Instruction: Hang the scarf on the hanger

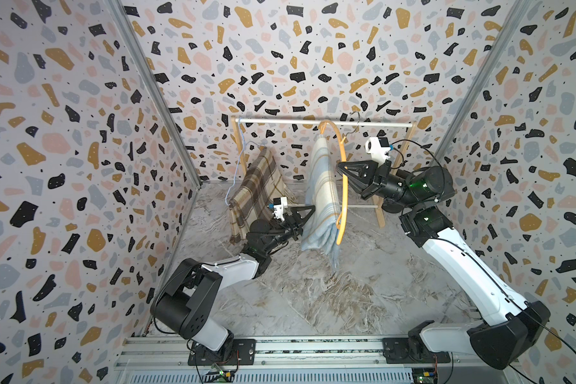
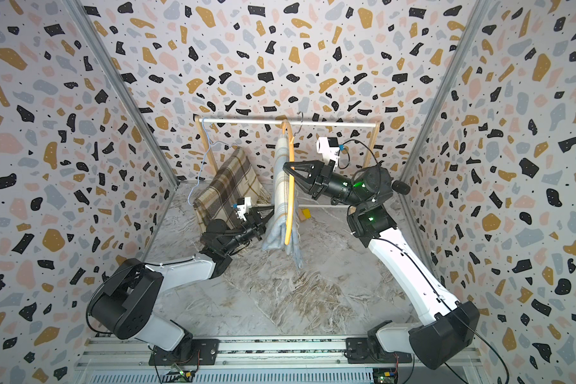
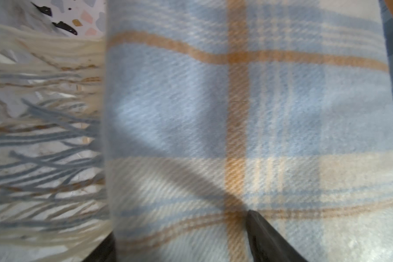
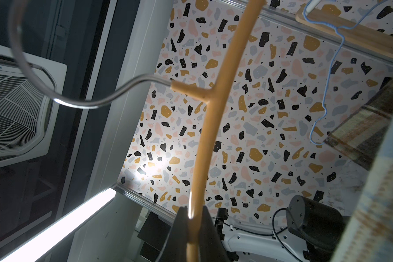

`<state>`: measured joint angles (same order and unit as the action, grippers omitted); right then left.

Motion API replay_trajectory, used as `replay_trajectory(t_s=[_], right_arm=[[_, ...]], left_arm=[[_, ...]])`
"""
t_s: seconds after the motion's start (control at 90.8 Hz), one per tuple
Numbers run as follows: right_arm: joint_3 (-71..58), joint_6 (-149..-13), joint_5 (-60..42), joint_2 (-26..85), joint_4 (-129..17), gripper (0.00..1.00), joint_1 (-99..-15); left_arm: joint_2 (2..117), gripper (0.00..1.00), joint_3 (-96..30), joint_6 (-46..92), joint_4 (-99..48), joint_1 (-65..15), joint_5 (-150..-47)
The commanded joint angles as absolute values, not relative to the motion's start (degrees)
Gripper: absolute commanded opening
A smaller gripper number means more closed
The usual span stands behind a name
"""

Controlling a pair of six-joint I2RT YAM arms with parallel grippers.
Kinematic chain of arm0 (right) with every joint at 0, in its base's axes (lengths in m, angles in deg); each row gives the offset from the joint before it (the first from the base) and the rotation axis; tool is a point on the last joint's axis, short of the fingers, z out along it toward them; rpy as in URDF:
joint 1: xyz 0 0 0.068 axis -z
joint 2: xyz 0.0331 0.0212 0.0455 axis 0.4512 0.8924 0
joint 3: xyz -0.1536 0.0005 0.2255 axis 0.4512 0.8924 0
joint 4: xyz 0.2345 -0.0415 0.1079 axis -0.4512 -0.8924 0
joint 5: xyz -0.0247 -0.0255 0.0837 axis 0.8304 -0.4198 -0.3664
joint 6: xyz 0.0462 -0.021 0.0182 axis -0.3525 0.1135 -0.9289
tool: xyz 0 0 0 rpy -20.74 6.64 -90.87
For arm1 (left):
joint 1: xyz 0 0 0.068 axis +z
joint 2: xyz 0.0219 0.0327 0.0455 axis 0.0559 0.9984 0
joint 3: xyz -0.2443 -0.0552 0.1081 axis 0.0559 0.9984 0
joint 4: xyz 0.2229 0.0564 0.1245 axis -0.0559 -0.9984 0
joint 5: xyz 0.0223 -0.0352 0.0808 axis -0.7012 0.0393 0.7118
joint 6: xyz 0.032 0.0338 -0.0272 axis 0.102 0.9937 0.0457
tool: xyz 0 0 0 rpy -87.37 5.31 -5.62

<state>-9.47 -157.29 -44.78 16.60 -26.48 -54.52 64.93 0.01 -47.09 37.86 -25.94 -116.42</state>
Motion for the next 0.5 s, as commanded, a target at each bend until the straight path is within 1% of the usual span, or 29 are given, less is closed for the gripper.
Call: replay_trajectory(t_s=[0.0, 0.143, 0.22, 0.352, 0.484], right_arm=[[-11.83, -156.63, -43.45, 14.42, -17.58, 0.00, -54.48], [-11.06, -155.25, -42.94, 13.63, -18.80, 0.00, -54.46], [-10.98, -151.96, -42.75, 12.61, -22.56, 0.00, -54.50], [-12.22, -141.49, -41.79, 9.89, -35.86, 0.00, -54.35], [-13.78, -132.94, -38.35, 7.31, -49.41, 0.00, -53.77]], left_arm=[[66.04, 0.59, -2.32, -48.74, 45.96, -26.32, -117.60], [67.04, 0.19, -2.60, -49.65, 48.23, -26.32, -117.36], [67.02, 0.01, -1.82, -49.50, 48.27, -26.32, -117.00], [65.58, 0.00, 0.80, -46.84, 44.87, -26.24, -115.79], [62.95, 0.00, 3.60, -42.81, 39.66, -25.68, -114.69]])
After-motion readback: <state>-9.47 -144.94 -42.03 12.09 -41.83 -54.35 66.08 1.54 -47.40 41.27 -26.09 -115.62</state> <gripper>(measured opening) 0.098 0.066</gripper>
